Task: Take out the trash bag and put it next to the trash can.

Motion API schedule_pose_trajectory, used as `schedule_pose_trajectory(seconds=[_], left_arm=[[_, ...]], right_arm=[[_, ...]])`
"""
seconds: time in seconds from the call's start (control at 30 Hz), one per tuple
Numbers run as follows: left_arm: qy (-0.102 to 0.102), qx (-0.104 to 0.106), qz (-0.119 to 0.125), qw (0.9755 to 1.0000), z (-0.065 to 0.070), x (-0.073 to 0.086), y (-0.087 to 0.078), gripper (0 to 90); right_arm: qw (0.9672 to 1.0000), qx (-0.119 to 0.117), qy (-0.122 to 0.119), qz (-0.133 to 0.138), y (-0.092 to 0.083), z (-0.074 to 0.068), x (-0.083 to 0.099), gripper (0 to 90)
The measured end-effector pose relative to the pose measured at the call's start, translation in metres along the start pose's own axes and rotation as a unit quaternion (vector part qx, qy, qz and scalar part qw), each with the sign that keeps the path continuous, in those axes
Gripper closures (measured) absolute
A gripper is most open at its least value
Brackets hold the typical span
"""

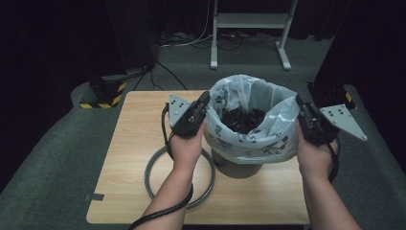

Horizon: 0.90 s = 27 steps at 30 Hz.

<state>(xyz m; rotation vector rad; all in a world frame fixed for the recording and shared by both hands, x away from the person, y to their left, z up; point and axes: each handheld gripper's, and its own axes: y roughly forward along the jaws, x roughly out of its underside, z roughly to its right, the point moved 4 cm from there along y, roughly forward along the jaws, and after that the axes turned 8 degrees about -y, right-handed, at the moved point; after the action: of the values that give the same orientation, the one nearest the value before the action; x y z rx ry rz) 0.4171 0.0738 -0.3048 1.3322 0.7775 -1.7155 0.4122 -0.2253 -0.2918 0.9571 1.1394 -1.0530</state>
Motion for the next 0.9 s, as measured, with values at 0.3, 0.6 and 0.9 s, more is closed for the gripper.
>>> schedule_pose_trajectory(seconds=[0.3,0.6,0.9], left_arm=[[-0.007,0.0,-0.021,0.9998,-0.007,0.017,-0.005,89.0],[-0.031,0.015,-0.03,0.9989,-0.018,0.024,-0.011,71.8],[-0.028,0.017,-0.049,0.9982,-0.017,0.027,-0.008,76.8]], right_arm=[[0.9996,-0.009,-0.005,0.027,-0.003,-0.01,-0.029,90.0],[0.9987,-0.025,-0.017,0.042,-0.006,-0.032,-0.043,90.0],[0.9992,-0.02,-0.015,0.03,-0.007,-0.025,-0.035,90.0]])
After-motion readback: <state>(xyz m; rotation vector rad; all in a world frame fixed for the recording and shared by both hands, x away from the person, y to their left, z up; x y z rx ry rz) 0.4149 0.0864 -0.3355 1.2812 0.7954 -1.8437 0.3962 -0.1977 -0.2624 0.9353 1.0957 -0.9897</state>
